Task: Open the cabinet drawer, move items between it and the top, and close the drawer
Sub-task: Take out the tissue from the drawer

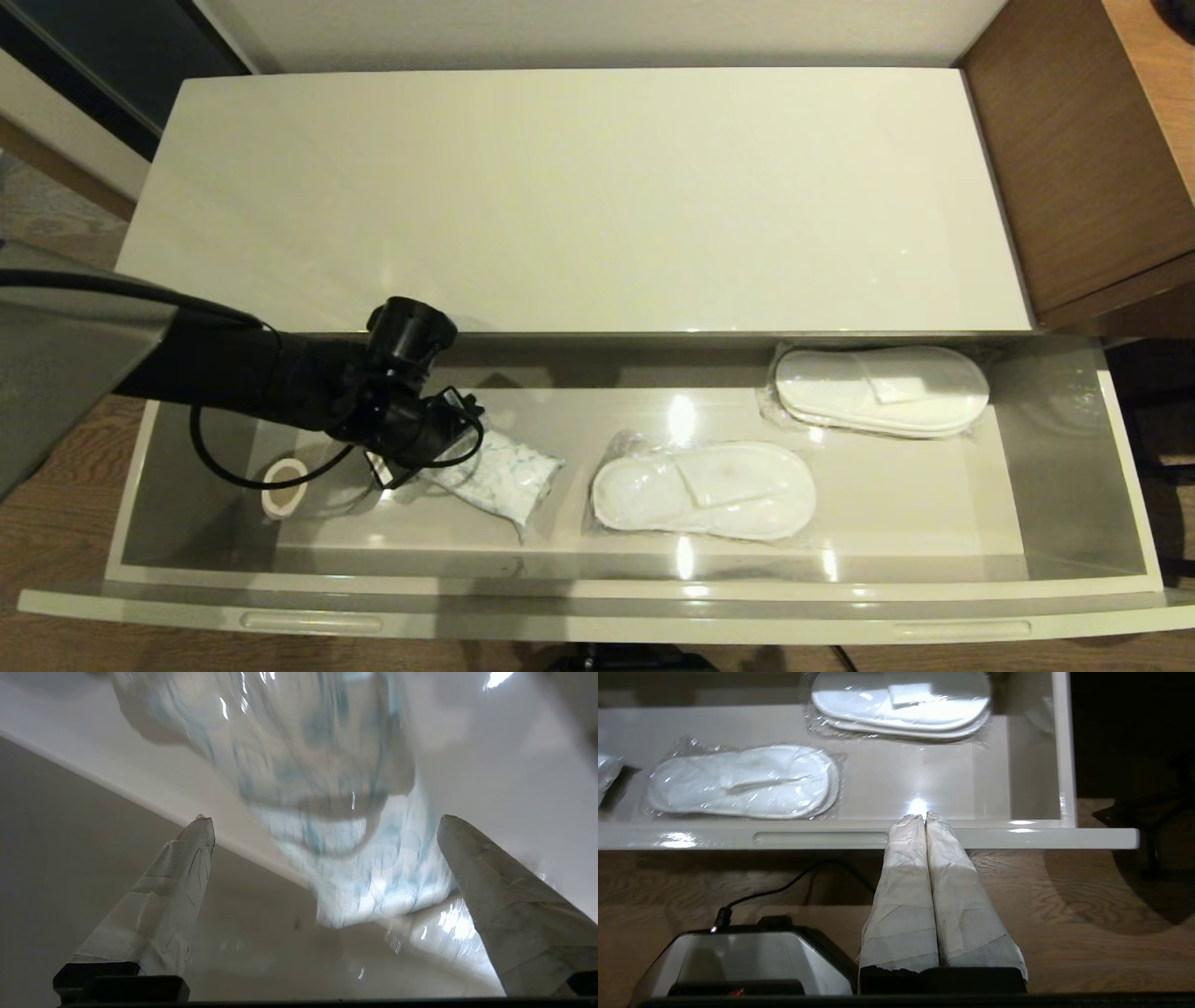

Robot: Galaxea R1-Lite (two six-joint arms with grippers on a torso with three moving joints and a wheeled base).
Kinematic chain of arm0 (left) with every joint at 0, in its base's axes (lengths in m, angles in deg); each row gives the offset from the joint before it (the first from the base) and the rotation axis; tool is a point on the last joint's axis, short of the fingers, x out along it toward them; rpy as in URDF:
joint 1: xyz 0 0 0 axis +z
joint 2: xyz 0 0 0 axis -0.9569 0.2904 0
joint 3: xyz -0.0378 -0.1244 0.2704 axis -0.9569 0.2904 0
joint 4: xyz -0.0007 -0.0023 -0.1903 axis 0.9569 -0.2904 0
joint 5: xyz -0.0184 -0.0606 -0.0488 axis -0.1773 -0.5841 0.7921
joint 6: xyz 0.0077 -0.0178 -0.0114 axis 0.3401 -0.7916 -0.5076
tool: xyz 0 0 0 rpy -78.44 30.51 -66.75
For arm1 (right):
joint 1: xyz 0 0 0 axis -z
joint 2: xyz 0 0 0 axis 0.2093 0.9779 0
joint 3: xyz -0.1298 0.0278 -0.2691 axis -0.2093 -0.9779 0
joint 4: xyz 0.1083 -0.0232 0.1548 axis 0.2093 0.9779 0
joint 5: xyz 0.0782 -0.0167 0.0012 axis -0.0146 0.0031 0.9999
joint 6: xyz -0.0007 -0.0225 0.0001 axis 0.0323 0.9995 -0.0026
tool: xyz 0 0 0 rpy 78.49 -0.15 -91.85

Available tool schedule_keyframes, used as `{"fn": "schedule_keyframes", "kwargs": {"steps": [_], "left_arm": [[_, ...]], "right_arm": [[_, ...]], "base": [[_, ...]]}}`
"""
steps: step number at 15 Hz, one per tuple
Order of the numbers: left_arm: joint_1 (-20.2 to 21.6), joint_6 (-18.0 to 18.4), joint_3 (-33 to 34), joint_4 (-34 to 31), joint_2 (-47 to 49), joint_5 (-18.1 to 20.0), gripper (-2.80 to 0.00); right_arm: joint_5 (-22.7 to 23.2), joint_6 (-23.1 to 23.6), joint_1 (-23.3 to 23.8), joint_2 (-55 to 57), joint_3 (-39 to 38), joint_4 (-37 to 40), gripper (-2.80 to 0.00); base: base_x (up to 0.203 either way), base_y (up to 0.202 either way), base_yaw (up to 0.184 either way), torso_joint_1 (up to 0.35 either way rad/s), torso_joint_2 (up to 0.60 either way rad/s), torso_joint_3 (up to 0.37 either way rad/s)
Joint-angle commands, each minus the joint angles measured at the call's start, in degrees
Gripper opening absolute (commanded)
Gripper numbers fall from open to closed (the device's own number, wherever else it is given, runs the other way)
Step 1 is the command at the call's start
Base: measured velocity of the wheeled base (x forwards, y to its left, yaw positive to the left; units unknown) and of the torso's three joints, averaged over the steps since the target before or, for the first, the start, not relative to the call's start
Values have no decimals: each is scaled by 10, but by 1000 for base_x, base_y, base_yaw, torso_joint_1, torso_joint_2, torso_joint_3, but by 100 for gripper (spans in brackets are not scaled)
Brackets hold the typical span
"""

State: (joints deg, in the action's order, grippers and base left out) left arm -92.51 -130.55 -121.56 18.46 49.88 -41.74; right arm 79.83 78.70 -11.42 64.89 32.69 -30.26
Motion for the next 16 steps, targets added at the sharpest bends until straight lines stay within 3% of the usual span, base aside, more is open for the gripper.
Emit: {"fn": "schedule_keyframes", "kwargs": {"steps": [1, 16], "left_arm": [[-18, -2, 13, -1, -13, -1, 0], [-24, 7, 14, 3, -5, -3, 0]], "right_arm": [[0, 0, 0, 1, -1, 0, -280], [0, 0, 0, 1, -1, 0, -280]], "base": [[0, 0, 0, 0, 0, 0], [0, 0, 0, 0, 0, 0]]}}
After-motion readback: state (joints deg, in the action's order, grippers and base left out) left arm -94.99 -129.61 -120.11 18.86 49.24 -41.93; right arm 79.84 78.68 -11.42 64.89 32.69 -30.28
